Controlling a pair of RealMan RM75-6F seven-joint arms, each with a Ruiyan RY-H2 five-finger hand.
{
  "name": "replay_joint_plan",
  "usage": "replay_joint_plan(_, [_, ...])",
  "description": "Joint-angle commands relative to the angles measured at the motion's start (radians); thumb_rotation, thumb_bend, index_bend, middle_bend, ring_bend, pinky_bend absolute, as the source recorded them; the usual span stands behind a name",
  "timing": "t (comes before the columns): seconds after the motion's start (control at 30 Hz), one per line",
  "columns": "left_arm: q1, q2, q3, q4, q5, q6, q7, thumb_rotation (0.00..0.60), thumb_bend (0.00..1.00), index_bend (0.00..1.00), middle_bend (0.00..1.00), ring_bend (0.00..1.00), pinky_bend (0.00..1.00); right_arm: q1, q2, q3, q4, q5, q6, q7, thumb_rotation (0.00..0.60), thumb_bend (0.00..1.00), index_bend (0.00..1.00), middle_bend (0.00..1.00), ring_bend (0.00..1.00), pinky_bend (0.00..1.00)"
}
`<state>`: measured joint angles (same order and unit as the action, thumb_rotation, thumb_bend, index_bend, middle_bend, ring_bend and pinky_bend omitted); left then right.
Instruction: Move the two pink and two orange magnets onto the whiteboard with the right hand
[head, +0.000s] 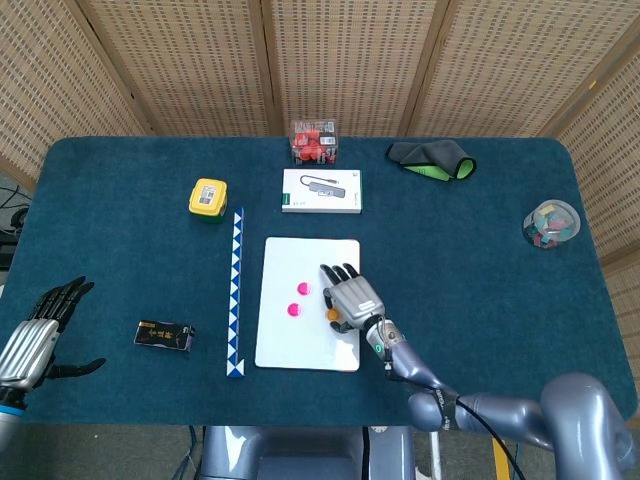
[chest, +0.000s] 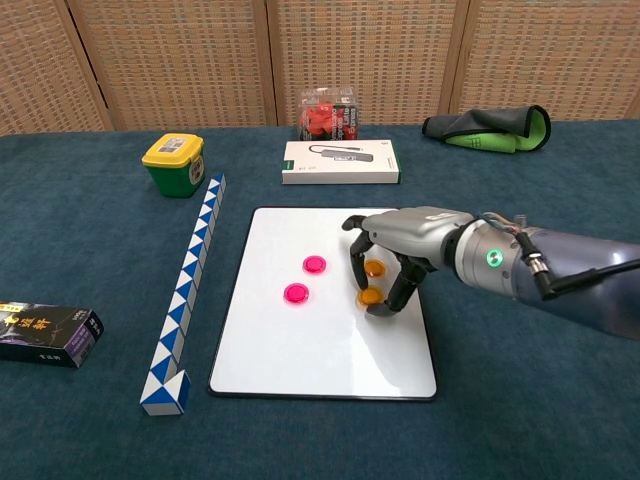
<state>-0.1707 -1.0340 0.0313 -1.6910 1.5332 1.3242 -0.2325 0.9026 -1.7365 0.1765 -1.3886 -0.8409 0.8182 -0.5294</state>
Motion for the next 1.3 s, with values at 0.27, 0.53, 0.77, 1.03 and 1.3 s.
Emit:
replay_joint_plan(0.27, [0.000,-0.001,-0.001,0.000,-0.001,0.000,0.002,0.600,0.00,0.00,0.00,0.00,0.00,0.007,0.007,-0.005,-0.019,-0.006,0.013,0.010,0.600,0.31,0.48,0.01,0.00,0.00])
replay_joint_plan(0.53, [0.001,-0.001,0.000,0.002,0.001,0.003,-0.003,0.600,0.00,0.00,0.00,0.00,0.00,0.022,-0.014,-0.008,-0.010,0.017,0.025,-0.011,0.600,0.30,0.42,0.01,0.00,0.00])
replay_joint_plan(0.77, [0.001,0.000,0.001,0.003,0.004,0.002,-0.008,0.600,0.00,0.00,0.00,0.00,0.00,0.023,0.000,-0.001,-0.030,0.019,0.037,-0.004,0.600,0.26,0.24,0.00,0.00,0.00])
replay_joint_plan(1.03, [0.001,0.000,0.000,0.003,0.002,0.003,-0.008,0.600,0.00,0.00,0.00,0.00,0.00,-0.006,0.119,0.030,-0.181,-0.053,0.110,0.035,0.600,0.26,0.24,0.00,0.00,0.00])
replay_joint_plan(1.3, [0.003,0.000,0.002,0.007,0.014,0.012,-0.025,0.600,0.00,0.00,0.00,0.00,0.00,-0.151,0.333,-0.016,-0.240,-0.312,0.263,0.218,0.600,0.20,0.20,0.00,0.00,0.00])
